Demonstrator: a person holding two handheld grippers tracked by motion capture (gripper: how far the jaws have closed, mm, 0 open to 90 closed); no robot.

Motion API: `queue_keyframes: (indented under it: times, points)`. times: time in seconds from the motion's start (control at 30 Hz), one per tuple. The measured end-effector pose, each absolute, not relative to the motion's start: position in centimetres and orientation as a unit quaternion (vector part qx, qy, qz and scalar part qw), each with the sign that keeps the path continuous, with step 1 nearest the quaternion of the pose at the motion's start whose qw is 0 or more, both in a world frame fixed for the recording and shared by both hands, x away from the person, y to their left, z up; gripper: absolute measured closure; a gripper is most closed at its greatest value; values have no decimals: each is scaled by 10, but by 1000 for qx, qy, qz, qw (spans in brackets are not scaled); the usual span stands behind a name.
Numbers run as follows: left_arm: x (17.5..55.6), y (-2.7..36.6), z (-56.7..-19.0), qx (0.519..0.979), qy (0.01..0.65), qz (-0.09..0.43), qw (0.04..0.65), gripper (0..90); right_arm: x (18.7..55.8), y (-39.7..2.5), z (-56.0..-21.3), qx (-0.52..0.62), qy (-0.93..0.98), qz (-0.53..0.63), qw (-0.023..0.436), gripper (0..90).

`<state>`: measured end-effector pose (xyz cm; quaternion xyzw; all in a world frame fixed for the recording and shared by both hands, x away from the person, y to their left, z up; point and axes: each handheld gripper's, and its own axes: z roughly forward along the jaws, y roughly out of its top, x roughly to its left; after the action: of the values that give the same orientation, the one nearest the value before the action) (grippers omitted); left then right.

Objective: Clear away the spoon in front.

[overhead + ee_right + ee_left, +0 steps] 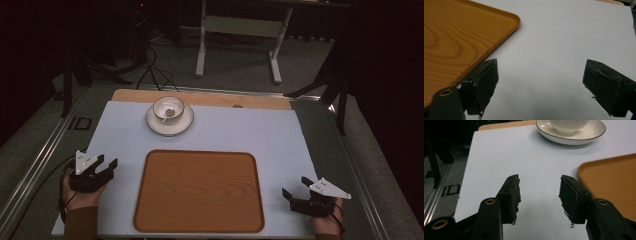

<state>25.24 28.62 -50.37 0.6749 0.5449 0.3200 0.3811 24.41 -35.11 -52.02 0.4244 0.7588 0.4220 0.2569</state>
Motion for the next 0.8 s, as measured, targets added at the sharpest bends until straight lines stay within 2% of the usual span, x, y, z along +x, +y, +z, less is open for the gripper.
queue_keyframes:
  times: [0.47,0.8]
  points:
    - [255,278,-504,676,540,303,399,482,243,-350,-520,420,761,421,261,130]
    - [260,271,-494,688,524,314,391,475,243,-351,-520,419,760,423,262,130]
